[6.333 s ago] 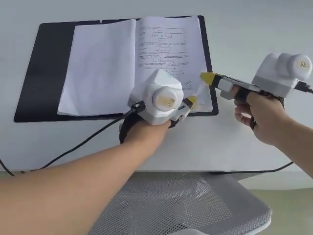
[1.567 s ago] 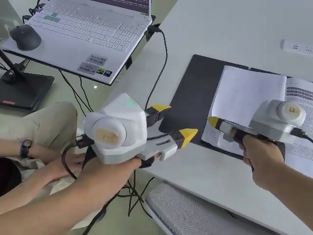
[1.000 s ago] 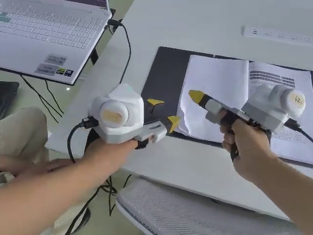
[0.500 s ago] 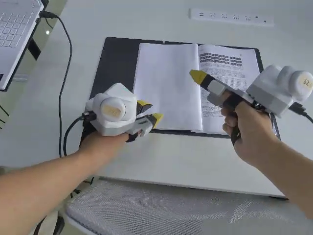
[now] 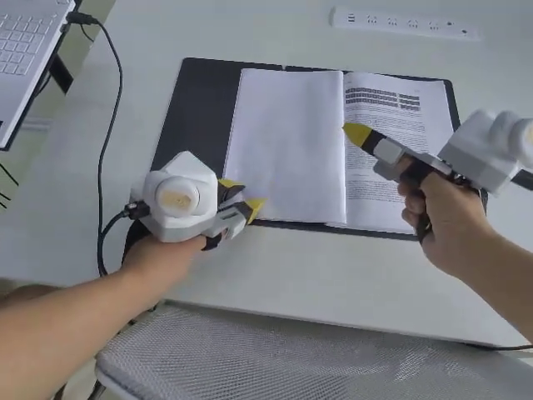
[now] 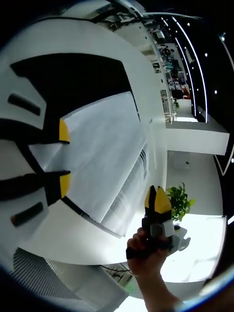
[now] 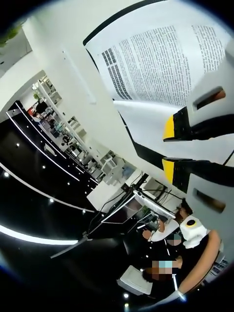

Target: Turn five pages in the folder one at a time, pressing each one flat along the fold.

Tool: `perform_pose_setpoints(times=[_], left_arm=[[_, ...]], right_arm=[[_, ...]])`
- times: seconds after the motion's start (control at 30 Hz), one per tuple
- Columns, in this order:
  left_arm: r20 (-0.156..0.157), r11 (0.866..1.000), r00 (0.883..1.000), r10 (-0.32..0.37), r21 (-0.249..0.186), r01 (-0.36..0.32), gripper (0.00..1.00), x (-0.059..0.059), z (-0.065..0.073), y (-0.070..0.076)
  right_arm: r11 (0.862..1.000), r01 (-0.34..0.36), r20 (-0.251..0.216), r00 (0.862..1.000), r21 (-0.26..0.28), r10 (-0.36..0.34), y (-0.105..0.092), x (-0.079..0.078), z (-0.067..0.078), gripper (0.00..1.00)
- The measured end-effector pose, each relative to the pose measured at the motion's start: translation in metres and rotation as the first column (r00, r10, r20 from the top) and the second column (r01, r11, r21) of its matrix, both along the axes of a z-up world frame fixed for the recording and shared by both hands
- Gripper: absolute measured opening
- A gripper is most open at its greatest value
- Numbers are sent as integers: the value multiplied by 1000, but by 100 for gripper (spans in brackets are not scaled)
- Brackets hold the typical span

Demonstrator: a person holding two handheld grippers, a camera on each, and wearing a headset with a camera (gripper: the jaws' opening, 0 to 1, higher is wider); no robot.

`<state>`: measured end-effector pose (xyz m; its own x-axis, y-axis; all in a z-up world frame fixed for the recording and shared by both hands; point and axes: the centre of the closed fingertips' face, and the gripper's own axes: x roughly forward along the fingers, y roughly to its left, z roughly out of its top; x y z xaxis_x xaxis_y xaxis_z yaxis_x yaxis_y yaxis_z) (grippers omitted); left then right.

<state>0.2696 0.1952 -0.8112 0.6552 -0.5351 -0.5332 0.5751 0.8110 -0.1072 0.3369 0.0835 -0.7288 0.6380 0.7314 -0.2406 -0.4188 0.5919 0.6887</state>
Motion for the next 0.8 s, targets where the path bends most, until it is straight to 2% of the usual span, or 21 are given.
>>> perform_pose_setpoints(times=[0.13, 0.33, 0.4, 0.67, 0.73, 0.8], left_arm=[[1, 1000, 1000, 3, 4, -3, 18, 2, -1, 2], [22, 1000, 1000, -6, 12, 5, 16, 1, 0, 2], [25, 1000, 1000, -6, 8, 6, 15, 0, 1, 2], [34, 1000, 999, -4, 2, 4, 14, 0, 3, 0], [36, 1000, 999, 1, 2, -1, 14, 0, 3, 0], [39, 1000, 999, 5, 0, -5, 14, 0, 3, 0]], right_arm=[[1000, -25, 16, 1000, -15, 26, 2, 8, -3, 12], [995, -74, 38, 996, -63, 76, 4, 19, -12, 13], [992, -97, 60, 993, -82, 102, 5, 24, -14, 13], [970, -165, 81, 980, -180, 181, 7, 51, -38, 12], [962, -167, 99, 976, -218, 192, 3, 58, -46, 7], [959, -179, 91, 975, -222, 203, 2, 62, -51, 2]])
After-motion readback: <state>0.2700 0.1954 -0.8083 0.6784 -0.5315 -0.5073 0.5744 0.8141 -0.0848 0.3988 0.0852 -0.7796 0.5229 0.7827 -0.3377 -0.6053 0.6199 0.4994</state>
